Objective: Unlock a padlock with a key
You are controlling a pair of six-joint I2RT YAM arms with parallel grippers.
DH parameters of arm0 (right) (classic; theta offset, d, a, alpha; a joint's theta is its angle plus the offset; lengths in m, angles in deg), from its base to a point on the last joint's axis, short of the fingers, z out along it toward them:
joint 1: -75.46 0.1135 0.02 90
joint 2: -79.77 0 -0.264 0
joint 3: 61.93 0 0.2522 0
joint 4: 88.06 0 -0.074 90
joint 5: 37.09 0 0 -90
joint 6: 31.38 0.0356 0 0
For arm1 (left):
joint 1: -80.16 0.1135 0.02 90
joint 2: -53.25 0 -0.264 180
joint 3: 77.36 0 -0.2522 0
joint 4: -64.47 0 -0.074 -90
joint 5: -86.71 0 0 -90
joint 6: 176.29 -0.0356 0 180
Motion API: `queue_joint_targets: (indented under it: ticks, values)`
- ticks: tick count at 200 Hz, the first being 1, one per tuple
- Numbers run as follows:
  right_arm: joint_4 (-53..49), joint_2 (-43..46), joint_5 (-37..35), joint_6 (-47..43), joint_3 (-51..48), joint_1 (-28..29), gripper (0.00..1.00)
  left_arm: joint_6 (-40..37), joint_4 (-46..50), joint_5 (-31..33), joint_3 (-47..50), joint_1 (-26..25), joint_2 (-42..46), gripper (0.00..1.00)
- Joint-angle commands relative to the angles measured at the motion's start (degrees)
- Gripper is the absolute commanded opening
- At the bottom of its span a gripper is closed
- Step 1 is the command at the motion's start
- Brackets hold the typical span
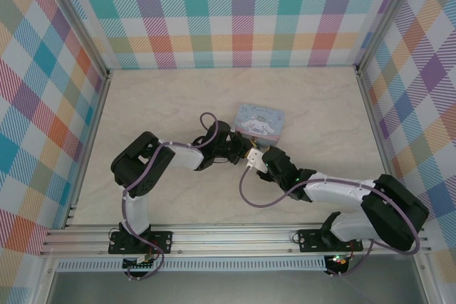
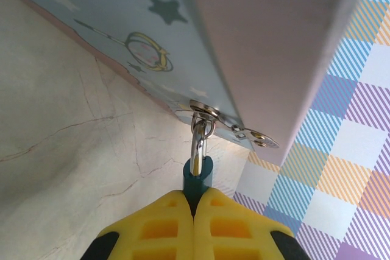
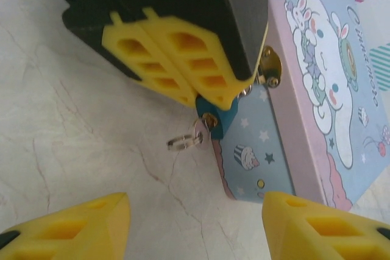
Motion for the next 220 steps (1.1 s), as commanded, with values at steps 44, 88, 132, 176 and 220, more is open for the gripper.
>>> queue_joint_targets:
  ticks: [44, 88, 132, 176, 220]
  values:
    - [14.0, -6.8, -0.4, -2.5, 0.2, -0.2, 0.55, -0.6, 3.2, -0.4, -1.1, -0.6, 1.9, 0.00]
    - [16.6, -8.0, -0.9, -2.0, 0.4, -1.8, 0.49, -0.8, 3.7, -0.5, -1.1, -0.6, 2.0, 0.00]
    - [16.6, -9.7, -1.2, -3.1, 1.1, -2.5, 0.35, -0.7, 3.7, -0.4, -1.2, -0.6, 2.0, 0.00]
    - [15.6, -9.2, -1.2, -1.9, 1.2, -2.9, 0.22, -0.7, 3.6, -0.6, -1.1, -0.6, 1.9, 0.00]
    - [14.2, -9.8, -0.1, -1.3, 2.7, -2.8, 0.22, -0.7, 3.6, -0.7, -1.3, -0.6, 1.8, 0.00]
